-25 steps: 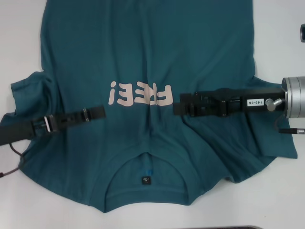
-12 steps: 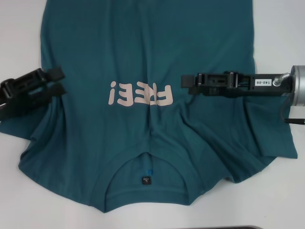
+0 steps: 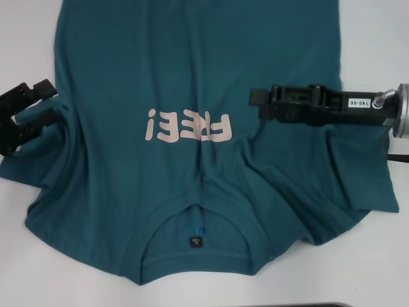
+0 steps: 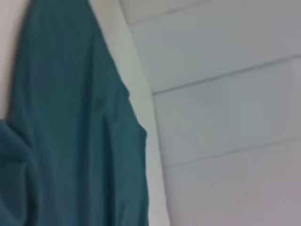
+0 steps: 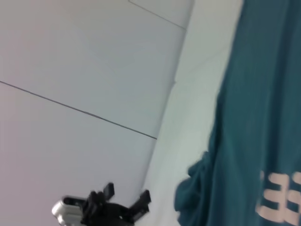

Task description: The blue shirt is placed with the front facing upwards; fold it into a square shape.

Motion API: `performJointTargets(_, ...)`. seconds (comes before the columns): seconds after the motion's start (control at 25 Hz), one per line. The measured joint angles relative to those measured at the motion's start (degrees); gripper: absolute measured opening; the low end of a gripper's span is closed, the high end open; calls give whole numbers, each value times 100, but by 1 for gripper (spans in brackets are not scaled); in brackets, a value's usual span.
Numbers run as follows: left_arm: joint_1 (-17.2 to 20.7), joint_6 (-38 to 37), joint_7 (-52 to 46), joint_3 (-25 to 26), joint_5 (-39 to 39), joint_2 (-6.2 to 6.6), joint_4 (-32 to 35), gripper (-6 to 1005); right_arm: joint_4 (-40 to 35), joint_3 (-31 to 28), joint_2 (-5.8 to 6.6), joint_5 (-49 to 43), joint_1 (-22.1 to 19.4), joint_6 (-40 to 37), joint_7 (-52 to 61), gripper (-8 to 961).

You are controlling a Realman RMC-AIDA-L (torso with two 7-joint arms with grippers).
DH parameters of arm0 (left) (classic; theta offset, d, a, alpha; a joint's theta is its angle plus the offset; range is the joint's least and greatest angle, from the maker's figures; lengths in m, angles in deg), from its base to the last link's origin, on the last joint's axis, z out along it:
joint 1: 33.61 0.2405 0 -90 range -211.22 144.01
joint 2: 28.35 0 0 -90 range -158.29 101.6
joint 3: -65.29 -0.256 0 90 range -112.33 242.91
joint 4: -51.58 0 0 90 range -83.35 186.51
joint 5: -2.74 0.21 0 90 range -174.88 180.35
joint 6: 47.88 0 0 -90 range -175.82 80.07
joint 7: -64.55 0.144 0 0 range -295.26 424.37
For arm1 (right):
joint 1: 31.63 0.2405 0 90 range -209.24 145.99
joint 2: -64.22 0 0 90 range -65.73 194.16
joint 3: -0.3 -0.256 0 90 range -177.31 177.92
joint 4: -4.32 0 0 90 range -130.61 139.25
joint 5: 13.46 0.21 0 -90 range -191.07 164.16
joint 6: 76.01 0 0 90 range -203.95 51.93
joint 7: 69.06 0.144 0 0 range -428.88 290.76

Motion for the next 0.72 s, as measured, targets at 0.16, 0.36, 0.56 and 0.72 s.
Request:
performJointTargets(0.16,-17,-144,173,3,-2,15,-8,763,7,-70,-22,180,-7,-88,-121,882)
performJointTargets(0.36,-34,-105,179,84,-15,5,0,762,221,-170,27,322,64,-120,-39,881)
performJointTargets(0.56,-30,-133,162,262,-33,-21,36,762,280,-113,133,283,105,-89,-5,881)
performJointTargets(0.72,-50,-238,183,17,49,147,70,762,246,-135,194,239,100,-102,-132,881)
